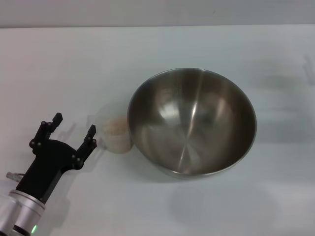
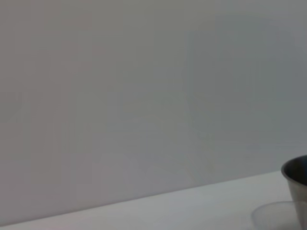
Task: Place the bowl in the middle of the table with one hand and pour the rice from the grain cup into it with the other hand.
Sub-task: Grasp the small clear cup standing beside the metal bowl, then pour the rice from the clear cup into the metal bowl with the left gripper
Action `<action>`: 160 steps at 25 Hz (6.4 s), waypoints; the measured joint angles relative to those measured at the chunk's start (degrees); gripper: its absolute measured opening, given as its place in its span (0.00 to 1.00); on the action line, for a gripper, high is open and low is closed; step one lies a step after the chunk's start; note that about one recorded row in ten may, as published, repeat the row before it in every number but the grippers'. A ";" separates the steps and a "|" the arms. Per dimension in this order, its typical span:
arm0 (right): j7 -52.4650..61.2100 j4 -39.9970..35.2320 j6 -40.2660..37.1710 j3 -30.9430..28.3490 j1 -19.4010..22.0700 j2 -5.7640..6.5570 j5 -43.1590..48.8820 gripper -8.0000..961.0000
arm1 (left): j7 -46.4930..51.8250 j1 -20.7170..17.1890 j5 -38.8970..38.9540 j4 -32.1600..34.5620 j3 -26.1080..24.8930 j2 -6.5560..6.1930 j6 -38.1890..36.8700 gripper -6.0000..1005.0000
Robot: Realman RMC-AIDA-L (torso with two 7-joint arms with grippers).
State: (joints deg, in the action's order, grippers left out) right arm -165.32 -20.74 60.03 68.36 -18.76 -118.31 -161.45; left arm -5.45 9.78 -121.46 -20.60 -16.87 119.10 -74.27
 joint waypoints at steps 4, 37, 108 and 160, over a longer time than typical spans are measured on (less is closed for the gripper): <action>0.00 0.00 0.00 0.00 -0.02 0.01 0.00 0.52 | 0.00 0.61 0.04 -0.05 -0.22 -0.01 1.20 0.69; 0.00 0.00 -0.46 0.01 -0.04 0.01 0.03 0.52 | 0.00 4.73 0.61 0.70 -3.44 -0.09 6.29 0.68; 0.00 -1.41 1.65 0.00 0.14 -0.16 0.09 0.52 | -92.65 16.96 -24.35 -8.61 -8.15 0.08 -0.95 0.04; 0.00 -0.70 2.06 -1.39 0.40 -0.26 1.67 0.52 | -97.47 15.97 -23.73 -9.52 -8.39 0.08 5.07 0.04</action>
State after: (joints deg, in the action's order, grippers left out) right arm -165.32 -21.44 62.09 66.97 -18.37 -118.57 -159.78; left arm -102.92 25.75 -145.19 -30.11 -25.26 119.18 -69.20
